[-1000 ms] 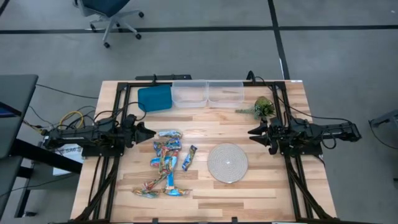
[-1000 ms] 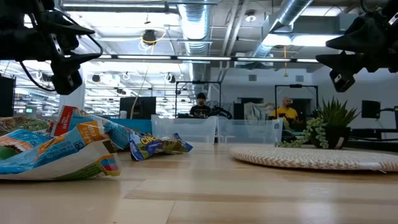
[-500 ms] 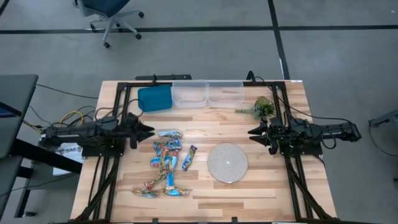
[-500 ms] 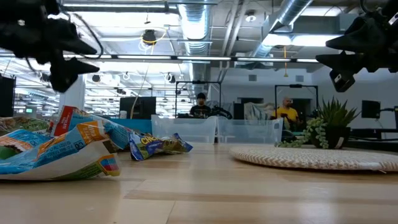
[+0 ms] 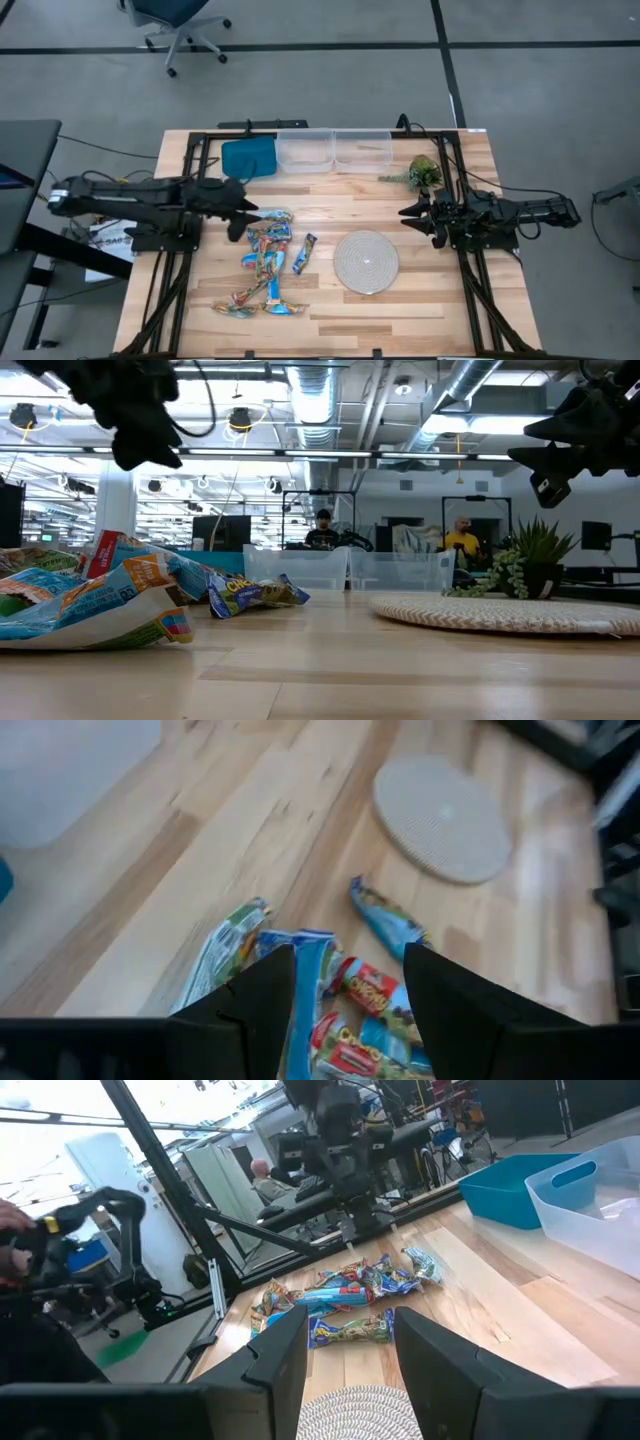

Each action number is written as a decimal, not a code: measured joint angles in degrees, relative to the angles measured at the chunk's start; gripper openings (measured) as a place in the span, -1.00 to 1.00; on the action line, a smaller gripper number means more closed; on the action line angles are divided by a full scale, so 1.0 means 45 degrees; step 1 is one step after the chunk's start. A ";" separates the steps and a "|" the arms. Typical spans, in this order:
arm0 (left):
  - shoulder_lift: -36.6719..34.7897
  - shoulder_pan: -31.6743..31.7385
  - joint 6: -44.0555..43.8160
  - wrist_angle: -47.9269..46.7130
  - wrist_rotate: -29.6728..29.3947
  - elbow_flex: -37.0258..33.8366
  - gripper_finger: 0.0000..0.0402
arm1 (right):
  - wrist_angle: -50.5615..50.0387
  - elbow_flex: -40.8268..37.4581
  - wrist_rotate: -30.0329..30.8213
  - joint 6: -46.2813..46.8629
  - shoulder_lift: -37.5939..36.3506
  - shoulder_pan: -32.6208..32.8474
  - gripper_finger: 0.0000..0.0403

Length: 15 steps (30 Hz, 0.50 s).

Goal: Pick and place Granola Bars by type
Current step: Put the yellow granola bar into the blue bin

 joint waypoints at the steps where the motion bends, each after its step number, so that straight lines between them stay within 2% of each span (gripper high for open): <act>1: 0.0512 -0.0003 0.0011 -0.0172 -0.0007 0.0278 -0.09 | 0.0005 0.0001 0.0000 0.0000 0.0000 -0.0001 -0.29; 6: 0.2639 -0.0010 0.0758 -0.1145 -0.0198 0.1263 -0.09 | 0.0000 0.0003 0.0000 0.0002 0.0000 -0.0002 -0.30; 15: 0.4797 -0.0010 0.1988 -0.2413 -0.1557 0.1957 -0.09 | 0.0004 0.0000 0.0000 0.0000 0.0000 -0.0001 -0.30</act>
